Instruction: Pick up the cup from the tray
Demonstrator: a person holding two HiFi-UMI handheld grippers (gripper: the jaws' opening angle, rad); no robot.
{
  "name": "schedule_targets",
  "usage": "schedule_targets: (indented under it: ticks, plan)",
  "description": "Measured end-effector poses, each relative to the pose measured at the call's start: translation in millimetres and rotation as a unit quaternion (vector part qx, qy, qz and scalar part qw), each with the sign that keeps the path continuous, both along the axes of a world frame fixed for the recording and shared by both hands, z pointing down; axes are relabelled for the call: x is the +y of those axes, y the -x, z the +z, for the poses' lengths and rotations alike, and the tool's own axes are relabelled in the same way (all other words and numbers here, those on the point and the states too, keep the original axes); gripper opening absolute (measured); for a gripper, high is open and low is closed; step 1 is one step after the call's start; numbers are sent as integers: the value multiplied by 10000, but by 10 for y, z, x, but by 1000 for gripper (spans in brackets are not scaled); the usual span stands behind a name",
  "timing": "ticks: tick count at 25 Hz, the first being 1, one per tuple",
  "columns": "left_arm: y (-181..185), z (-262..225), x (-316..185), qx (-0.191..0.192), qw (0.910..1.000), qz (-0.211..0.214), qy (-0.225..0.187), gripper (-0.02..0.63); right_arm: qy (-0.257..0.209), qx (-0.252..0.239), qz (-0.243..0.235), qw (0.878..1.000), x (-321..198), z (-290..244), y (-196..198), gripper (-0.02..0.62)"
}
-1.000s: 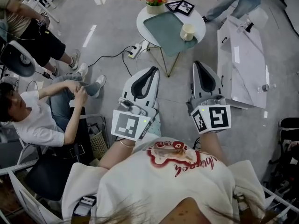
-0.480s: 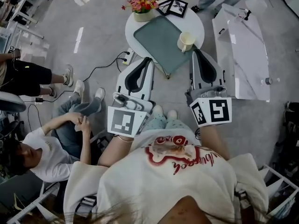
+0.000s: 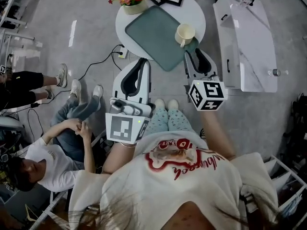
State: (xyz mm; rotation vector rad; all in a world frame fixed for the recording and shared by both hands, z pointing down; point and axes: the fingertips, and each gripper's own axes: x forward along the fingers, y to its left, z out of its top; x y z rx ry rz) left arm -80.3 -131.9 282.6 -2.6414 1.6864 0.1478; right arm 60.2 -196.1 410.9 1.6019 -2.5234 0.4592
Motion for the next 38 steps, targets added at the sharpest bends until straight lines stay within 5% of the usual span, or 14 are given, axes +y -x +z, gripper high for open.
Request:
schedule_targets:
  ticks: [5, 12, 21, 38]
  plan:
    - [59, 209, -21, 33, 9996, -132, 250, 28, 870, 427, 186, 9951, -415, 932, 78, 153]
    - [144, 436, -51, -40, 9982, -266, 534, 28, 1806, 411, 955, 9780, -840, 1640, 14, 152]
    - [186, 501, -95, -51, 9977, -222, 642, 29, 1391, 1138, 1164, 9768, -865, 1593, -181, 66]
    - [186, 498, -172, -215, 9980, -165, 574, 28, 40, 496, 680, 9964, -863, 751, -64, 55]
